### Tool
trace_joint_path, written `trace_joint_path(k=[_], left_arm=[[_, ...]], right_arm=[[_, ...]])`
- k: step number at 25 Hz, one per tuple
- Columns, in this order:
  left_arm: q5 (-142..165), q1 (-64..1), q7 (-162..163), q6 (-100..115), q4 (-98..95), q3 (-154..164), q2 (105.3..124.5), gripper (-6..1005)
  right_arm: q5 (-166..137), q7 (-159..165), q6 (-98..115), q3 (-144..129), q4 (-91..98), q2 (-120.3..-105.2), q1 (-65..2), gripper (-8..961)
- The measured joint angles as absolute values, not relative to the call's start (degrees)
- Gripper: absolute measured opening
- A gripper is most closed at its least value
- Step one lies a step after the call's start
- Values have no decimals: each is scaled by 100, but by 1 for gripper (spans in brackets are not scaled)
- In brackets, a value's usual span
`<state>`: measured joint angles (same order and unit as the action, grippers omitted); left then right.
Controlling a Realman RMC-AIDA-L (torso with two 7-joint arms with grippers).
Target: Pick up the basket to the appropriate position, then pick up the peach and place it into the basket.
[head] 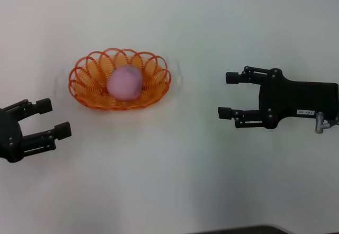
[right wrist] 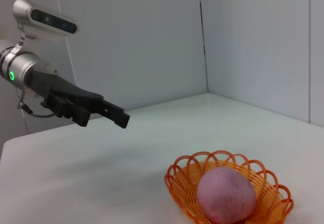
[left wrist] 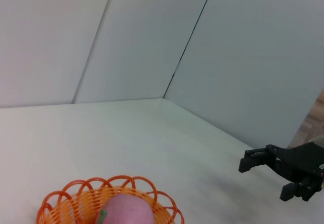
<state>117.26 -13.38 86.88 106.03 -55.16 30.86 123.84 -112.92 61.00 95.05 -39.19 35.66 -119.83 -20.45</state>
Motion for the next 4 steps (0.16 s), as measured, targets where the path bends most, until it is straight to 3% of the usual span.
trace_joint_path(k=[4], left_arm=[[11724,-1326,8684,10603,-5509,3085,12384,875]], right_arm=[[-11294,6099,9493,-3920,3559,-11983,-2054,860]])
